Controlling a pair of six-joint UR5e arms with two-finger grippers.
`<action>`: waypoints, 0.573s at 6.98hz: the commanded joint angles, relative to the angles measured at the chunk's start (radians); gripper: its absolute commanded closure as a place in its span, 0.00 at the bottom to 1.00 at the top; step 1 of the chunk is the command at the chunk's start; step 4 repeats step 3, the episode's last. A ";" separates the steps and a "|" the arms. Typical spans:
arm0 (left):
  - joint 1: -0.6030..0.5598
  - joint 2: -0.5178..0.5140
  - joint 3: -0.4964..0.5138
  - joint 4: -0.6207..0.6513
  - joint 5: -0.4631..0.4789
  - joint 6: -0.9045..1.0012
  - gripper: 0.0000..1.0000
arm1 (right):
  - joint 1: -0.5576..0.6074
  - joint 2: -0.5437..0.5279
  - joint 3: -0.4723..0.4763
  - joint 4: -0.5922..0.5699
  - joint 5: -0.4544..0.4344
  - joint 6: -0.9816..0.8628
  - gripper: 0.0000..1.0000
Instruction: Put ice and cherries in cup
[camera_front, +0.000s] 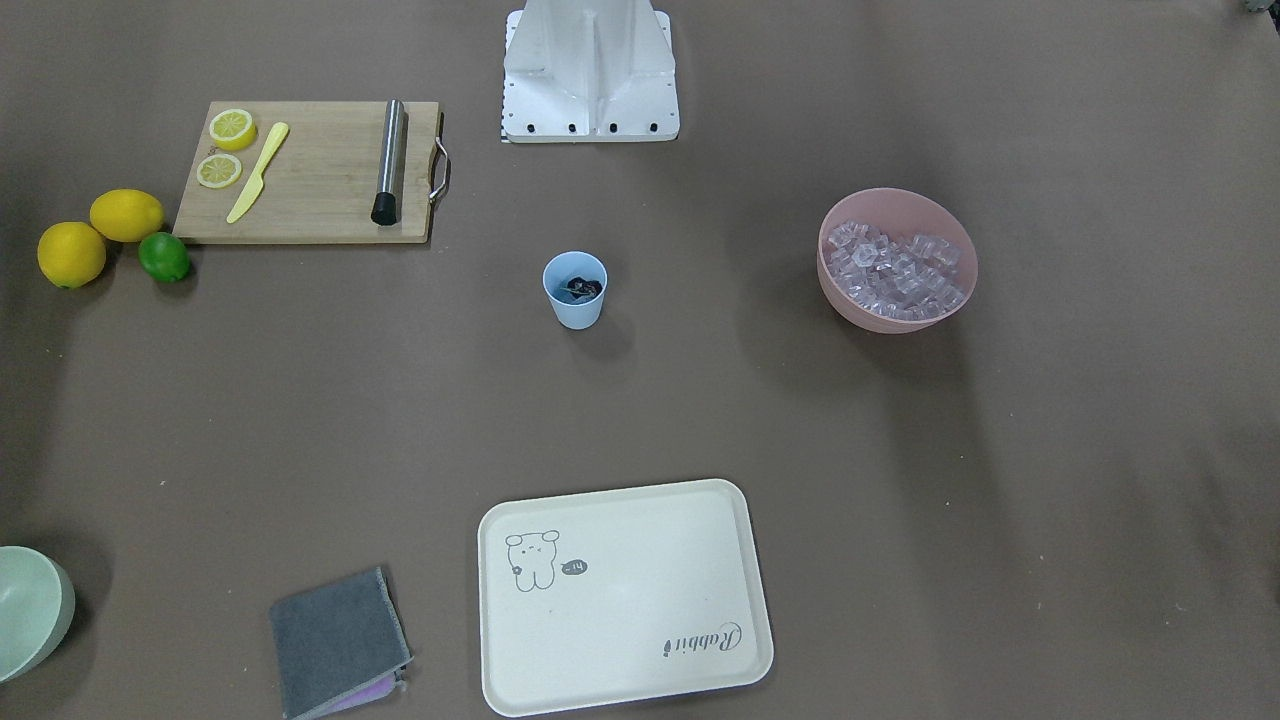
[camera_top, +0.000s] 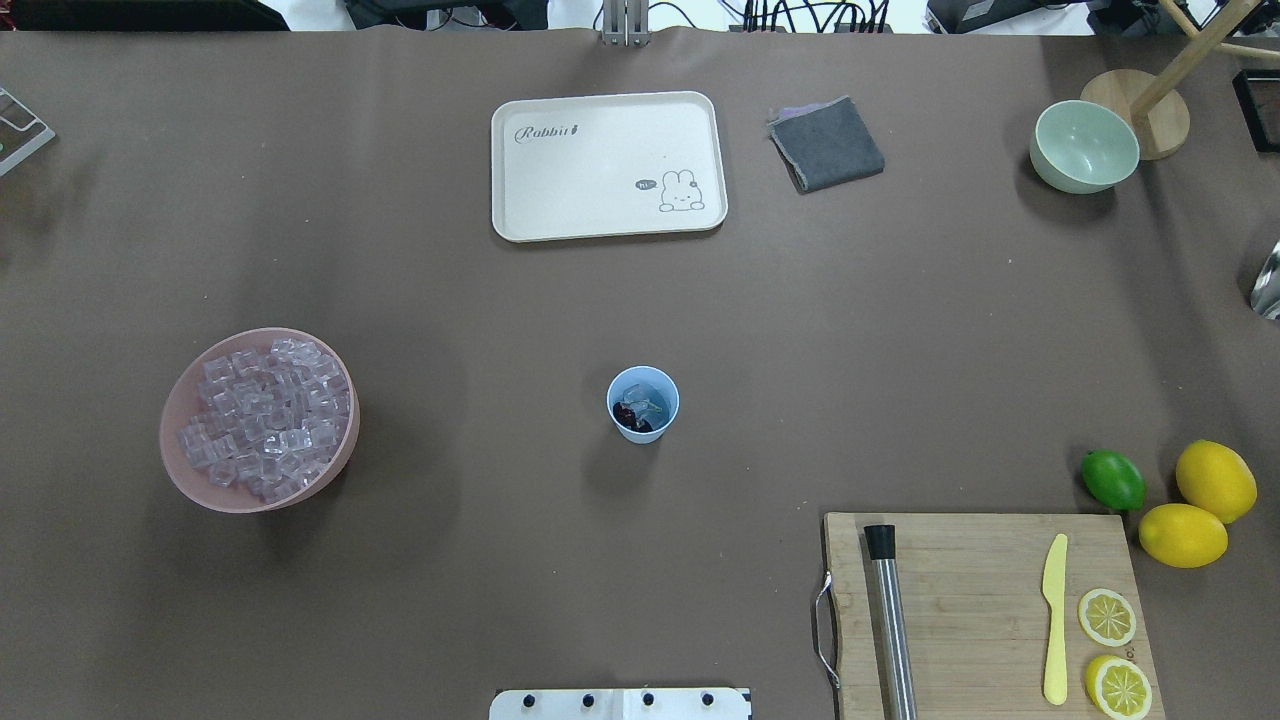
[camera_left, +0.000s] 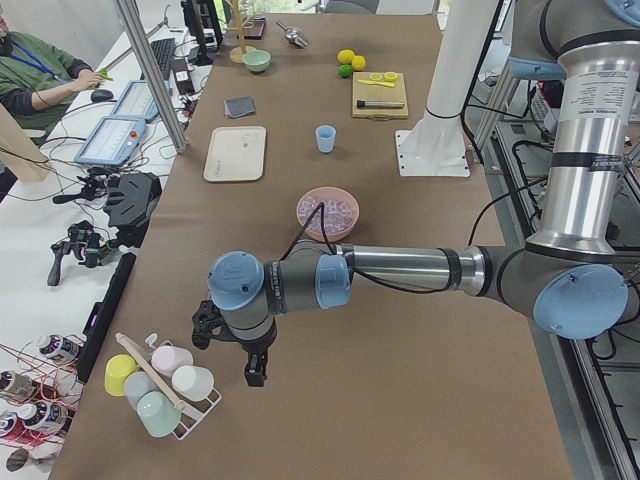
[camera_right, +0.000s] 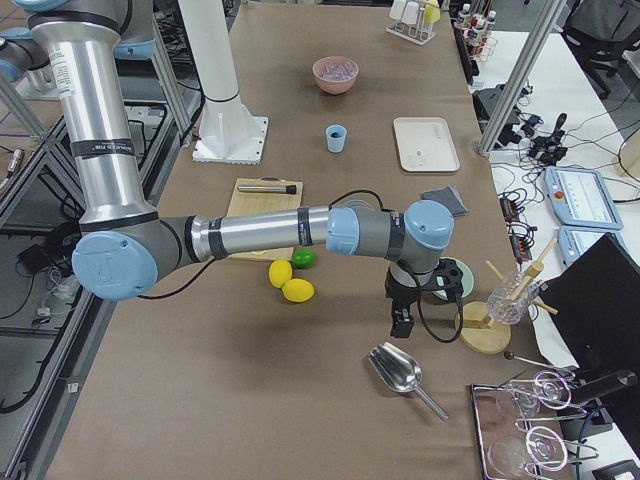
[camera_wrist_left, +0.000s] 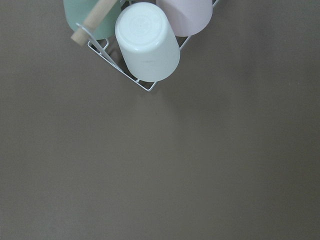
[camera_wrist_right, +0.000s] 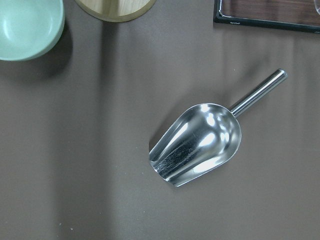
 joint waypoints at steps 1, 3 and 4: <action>0.000 0.006 -0.003 -0.001 0.000 0.000 0.02 | 0.000 0.000 0.003 -0.001 0.014 0.000 0.00; -0.001 0.006 -0.005 -0.001 0.000 0.001 0.02 | 0.000 0.000 -0.001 -0.001 0.014 0.000 0.00; -0.001 0.006 -0.005 -0.001 0.000 0.001 0.02 | 0.000 0.000 -0.001 -0.001 0.014 0.000 0.00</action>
